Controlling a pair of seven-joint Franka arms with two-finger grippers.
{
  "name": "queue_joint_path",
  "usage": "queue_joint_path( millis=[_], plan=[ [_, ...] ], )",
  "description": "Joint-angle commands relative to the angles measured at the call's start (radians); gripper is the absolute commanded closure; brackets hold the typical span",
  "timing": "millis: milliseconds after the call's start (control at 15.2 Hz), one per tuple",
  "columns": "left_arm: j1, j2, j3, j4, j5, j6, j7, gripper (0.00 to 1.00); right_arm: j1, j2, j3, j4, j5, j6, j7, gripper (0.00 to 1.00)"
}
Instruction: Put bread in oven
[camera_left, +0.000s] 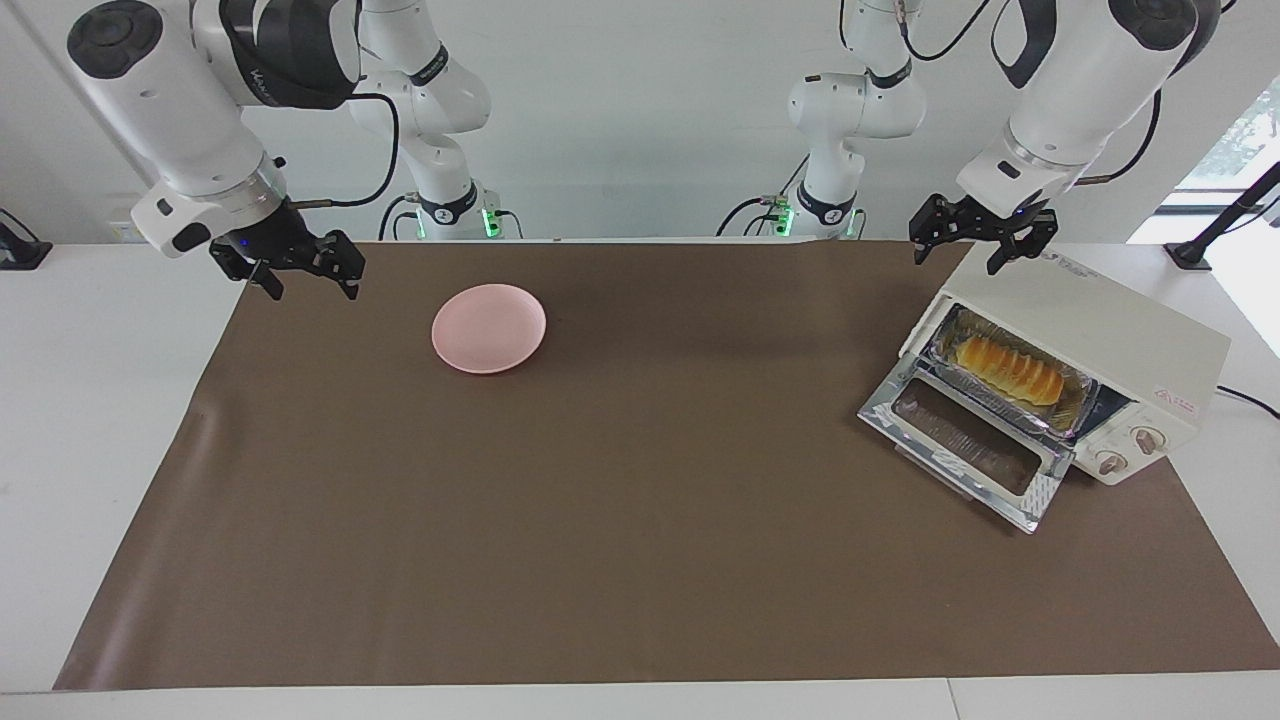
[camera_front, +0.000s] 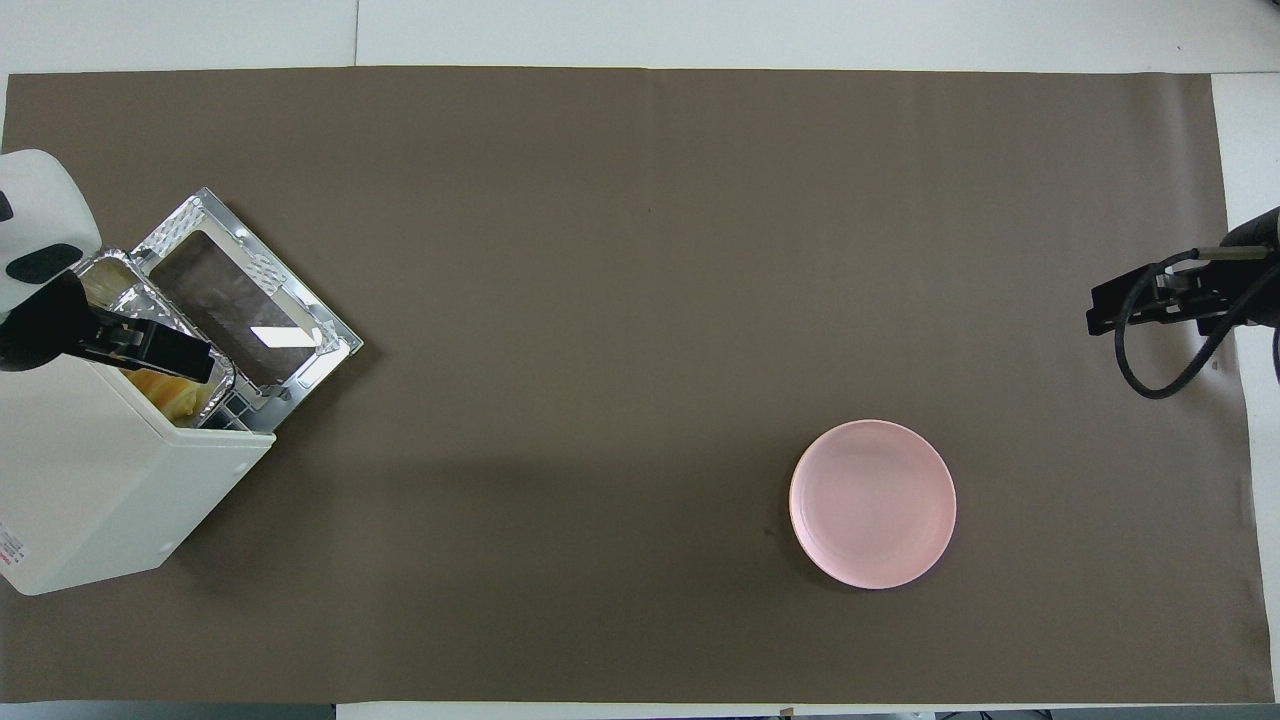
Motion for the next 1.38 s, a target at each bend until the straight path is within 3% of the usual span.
queue_joint_path(
  millis=[0, 1314],
  plan=[
    [0.018, -0.021, -0.019, -0.03, 0.018, 0.003, -0.015, 0.0, -0.001, -0.019, 0.007, -0.012, -0.018, -0.009, 0.008, 0.0],
    [0.026, -0.023, -0.014, -0.019, 0.018, 0.006, -0.069, 0.0, -0.001, -0.018, 0.007, -0.012, -0.018, -0.009, 0.008, 0.0]
  ],
)
